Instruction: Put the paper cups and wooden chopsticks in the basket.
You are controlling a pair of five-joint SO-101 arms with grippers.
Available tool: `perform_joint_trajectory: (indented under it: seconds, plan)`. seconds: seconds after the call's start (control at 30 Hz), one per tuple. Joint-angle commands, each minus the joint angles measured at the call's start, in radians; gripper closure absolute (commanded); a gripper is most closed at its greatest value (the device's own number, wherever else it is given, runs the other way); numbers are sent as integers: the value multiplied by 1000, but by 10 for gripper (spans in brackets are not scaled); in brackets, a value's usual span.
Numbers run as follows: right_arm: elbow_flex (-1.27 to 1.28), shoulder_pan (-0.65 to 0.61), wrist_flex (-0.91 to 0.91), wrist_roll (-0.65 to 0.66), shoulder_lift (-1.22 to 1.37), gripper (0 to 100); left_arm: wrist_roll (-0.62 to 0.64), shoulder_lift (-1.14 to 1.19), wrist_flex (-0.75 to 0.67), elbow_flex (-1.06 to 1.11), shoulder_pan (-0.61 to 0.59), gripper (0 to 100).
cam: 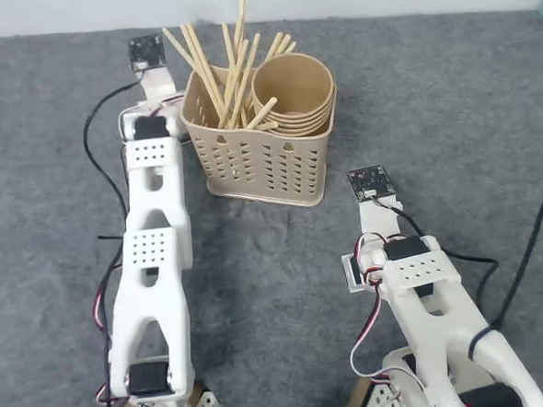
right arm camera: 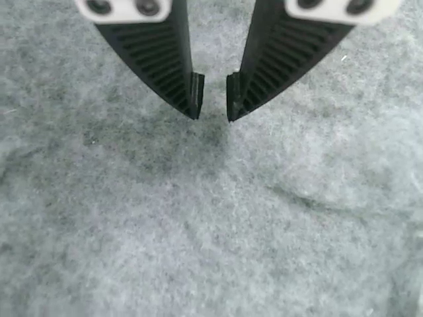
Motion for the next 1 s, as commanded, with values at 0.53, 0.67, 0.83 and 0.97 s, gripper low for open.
perform_joint_trajectory:
  seconds: [0.53,0.67,0.83,0.97]
  plan:
    - [-8,2,-12,14,-21,930,-227,-546,638,4,-232,984]
    - [-8,2,-13,14,-21,930,-43,-611,638,7,-232,931]
    - [-8,2,-10,14,-21,930,152,-572,635,74,-204,674]
    - [-8,2,-10,14,-21,930,232,-468,580,151,-150,632]
